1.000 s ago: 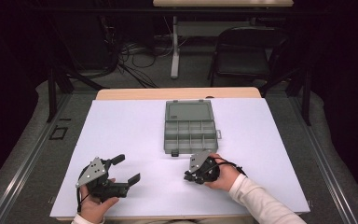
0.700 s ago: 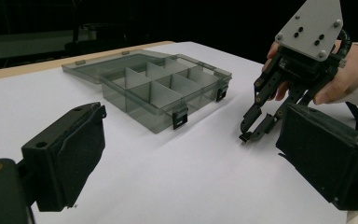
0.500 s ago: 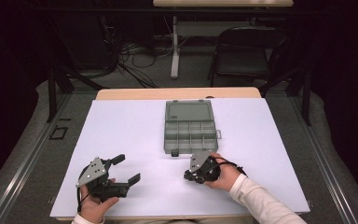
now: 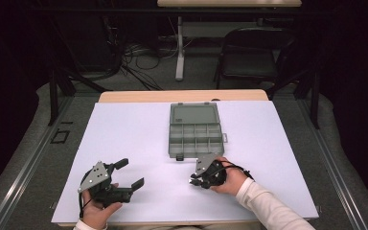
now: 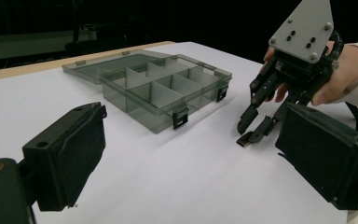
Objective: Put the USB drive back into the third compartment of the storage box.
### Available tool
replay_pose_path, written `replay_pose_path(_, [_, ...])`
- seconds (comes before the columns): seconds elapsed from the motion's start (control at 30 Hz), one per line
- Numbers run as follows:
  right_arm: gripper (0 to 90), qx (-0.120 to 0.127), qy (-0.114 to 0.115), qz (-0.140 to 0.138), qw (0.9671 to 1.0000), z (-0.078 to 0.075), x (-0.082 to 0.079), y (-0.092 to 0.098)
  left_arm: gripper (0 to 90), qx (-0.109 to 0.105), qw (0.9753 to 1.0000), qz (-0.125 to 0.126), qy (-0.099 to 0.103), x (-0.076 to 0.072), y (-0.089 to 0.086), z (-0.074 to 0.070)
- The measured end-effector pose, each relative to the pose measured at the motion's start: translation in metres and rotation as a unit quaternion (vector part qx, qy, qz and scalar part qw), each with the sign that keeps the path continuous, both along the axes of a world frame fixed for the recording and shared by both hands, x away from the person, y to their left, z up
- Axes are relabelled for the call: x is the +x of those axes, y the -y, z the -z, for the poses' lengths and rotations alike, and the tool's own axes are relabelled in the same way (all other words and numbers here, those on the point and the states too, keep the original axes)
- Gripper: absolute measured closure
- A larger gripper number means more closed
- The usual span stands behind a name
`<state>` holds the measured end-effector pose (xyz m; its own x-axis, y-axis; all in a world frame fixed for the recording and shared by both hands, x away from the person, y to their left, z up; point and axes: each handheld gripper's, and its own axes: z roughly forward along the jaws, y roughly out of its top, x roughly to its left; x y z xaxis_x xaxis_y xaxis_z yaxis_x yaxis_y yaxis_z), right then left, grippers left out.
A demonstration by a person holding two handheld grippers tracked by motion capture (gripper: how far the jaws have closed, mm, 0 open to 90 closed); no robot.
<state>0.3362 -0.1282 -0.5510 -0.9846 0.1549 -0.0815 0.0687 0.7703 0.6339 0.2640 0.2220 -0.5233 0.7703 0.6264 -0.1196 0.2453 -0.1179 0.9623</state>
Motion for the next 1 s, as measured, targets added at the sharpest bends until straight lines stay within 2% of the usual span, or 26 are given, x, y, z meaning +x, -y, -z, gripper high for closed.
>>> replay_pose_path(0.3, [78.8, 0.004, -0.009, 0.003, 0.9999, 0.001, 0.0, 0.003, 7.6, -0.001, 1.0, -0.002, 0.0, 0.0, 0.0, 0.0])
replay_pose_path(0.47, [79.2, 0.004, -0.005, -0.002, 1.0, 0.0, 0.0, 0.003, 7.7, 0.0, 1.0, -0.001, 0.0, 0.0, 0.0, 0.0])
replay_pose_path(1.0, [79.2, 0.012, 0.012, 0.021, 0.9996, -0.013, -0.002, 0.008, 7.7, 0.001, 1.0, 0.0, 0.0, 0.0, 0.0, 0.0])
